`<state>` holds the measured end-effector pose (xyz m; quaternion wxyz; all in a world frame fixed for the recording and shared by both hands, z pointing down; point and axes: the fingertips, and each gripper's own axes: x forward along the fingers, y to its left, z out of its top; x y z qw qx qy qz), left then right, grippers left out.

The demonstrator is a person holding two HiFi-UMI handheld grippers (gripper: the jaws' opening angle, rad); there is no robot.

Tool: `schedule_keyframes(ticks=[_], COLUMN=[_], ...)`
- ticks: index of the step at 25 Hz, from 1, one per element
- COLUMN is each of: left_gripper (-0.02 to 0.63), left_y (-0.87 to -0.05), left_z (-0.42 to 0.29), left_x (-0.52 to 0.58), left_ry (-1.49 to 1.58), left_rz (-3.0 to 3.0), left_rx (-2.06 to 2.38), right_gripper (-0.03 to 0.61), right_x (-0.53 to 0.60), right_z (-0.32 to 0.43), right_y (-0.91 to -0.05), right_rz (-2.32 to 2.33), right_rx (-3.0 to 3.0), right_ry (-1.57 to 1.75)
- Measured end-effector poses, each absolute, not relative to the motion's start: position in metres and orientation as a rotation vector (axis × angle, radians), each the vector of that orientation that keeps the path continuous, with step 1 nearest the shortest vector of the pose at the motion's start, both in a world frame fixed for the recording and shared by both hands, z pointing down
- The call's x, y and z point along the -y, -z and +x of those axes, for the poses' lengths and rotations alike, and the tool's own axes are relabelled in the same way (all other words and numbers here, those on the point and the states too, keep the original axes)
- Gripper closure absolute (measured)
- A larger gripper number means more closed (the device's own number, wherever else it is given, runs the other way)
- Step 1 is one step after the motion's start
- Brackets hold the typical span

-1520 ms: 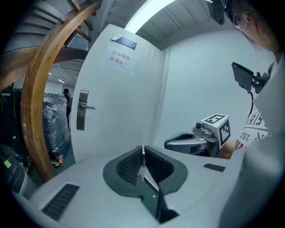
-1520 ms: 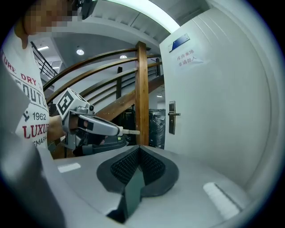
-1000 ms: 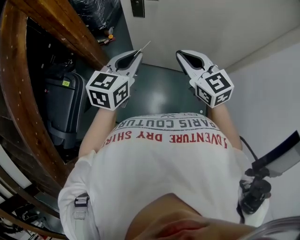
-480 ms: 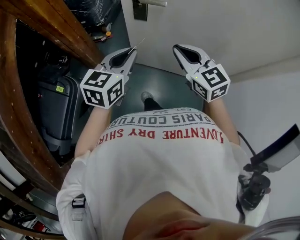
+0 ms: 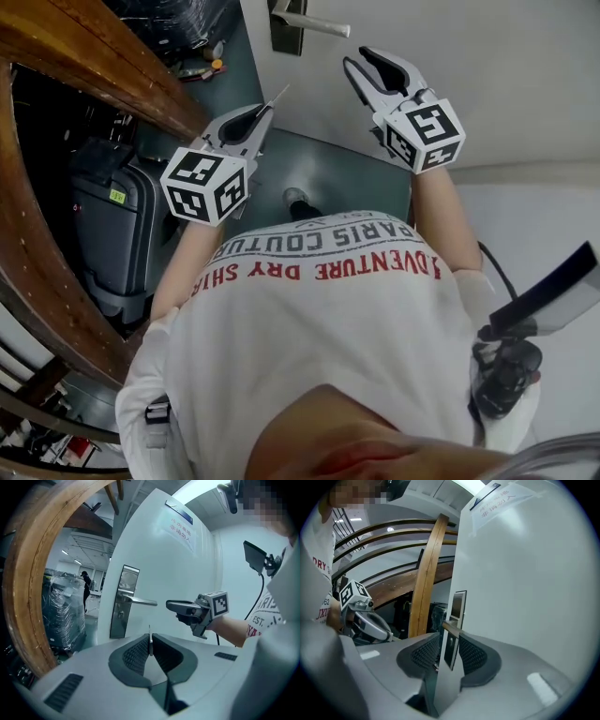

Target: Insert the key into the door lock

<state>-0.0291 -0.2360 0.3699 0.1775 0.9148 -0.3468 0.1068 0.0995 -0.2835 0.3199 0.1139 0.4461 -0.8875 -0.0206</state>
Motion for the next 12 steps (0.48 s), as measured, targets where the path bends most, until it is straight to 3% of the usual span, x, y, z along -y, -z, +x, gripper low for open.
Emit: schedule_keyframes(ticks=[4, 12], left_gripper=[0.591, 0.591], left_y=[-0.373, -0.382], left_z=[-0.023, -0.020], left_x=[0.249, 0.264], left_ry=[-0.289, -0.252], left_rz=[2.583, 2.546], left_rx=[0.963, 0.948], right_gripper=[0.420, 0.431], right_x=[0.315, 0.342], right_z=[0.100, 0.096], right_y=[-0.323, -0.326], right_rz=[1.264, 1.258], right_rx=[2.579, 2.561], right_ry=[0.081, 0.100])
